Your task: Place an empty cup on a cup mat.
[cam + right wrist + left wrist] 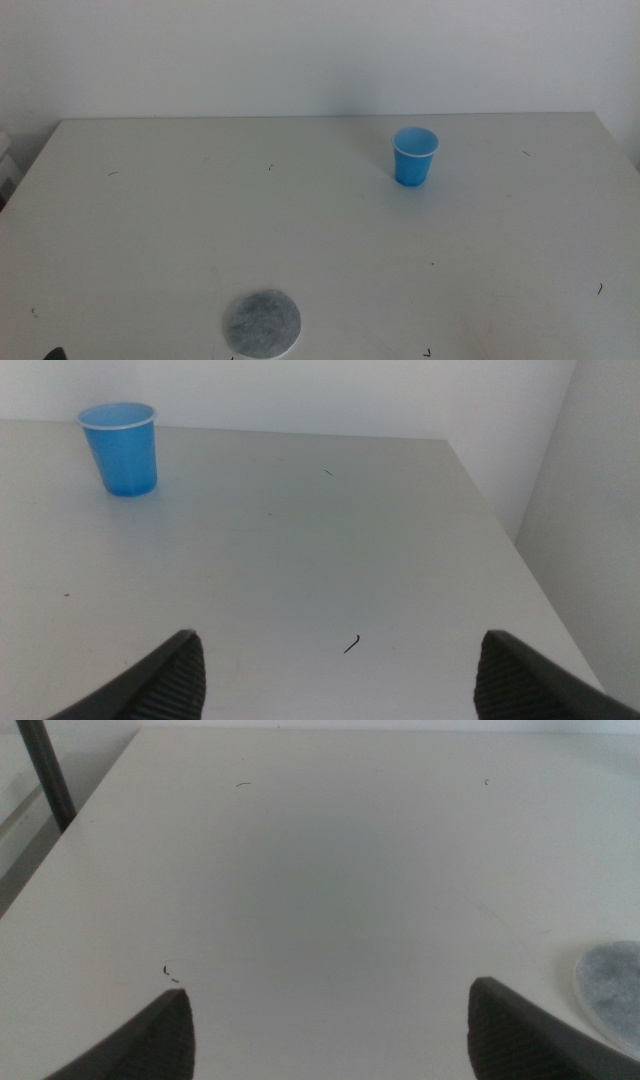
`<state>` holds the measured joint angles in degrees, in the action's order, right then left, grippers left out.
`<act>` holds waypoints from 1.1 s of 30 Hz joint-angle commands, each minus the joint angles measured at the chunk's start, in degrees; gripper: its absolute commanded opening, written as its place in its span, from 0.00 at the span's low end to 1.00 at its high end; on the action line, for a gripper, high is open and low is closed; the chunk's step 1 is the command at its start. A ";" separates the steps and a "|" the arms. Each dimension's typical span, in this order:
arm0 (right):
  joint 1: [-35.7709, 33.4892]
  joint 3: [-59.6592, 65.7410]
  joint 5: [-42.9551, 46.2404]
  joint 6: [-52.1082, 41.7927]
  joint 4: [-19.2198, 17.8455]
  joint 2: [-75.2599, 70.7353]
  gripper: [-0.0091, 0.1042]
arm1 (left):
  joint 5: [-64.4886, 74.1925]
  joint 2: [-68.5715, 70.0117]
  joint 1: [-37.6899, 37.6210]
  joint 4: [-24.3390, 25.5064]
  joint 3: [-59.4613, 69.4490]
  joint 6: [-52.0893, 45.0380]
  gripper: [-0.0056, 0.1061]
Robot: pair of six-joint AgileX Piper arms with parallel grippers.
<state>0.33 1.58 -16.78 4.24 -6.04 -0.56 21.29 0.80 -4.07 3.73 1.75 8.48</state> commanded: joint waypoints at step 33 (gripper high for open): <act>0.05 -20.58 -3.57 0.54 3.21 17.38 0.91 | -3.78 0.75 0.06 0.02 -0.34 0.61 0.99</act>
<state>0.33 -15.35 -24.12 4.92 -2.27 13.93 21.29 0.80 -4.07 3.73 1.75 8.48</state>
